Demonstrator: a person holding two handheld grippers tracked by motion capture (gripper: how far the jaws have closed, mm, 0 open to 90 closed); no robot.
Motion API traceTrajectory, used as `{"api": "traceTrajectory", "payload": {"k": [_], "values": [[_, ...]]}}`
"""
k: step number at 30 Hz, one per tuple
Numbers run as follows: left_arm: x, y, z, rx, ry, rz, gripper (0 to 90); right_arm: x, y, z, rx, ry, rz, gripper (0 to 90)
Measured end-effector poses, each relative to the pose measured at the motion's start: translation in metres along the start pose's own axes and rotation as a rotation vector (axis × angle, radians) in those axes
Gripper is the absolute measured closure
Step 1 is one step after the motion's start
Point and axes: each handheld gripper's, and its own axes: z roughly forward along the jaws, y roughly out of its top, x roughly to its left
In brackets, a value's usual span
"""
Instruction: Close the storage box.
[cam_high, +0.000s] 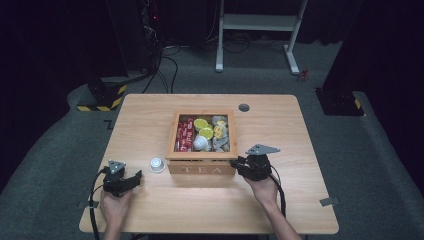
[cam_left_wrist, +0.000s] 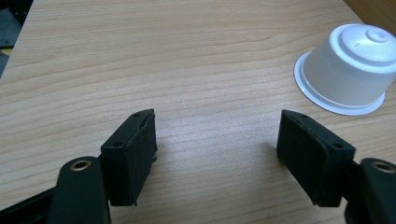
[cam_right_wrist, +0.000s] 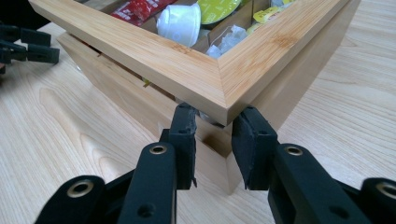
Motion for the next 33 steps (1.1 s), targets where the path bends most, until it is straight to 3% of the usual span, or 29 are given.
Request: {"api": "traceTrajectory", "payload": {"k": [8,12,16,21,27,33], "values": [[0.0,0.0,0.0,0.0,0.0,0.0,28.9,0.001,-0.004,-0.002,0.02,-0.014,-0.024,68.2],[0.0,0.0,0.0,0.0,0.0,0.0,28.9,-0.001,-0.01,-0.002,0.036,-0.007,-0.011,67.5],[0.0,0.0,0.0,0.0,0.0,0.0,28.9,-0.003,-0.012,-0.008,0.003,0.016,0.002,68.7],[0.0,0.0,0.0,0.0,0.001,0.0,28.9,-0.003,-0.007,-0.019,-0.037,0.012,-0.013,71.5],[0.0,0.0,0.0,-0.003,0.002,-0.004,28.9,-0.009,0.0,-0.014,-0.041,0.009,0.019,73.6],[0.0,0.0,0.0,-0.003,0.003,-0.004,28.9,-0.008,0.005,-0.008,-0.047,0.0,0.007,74.7]]}}
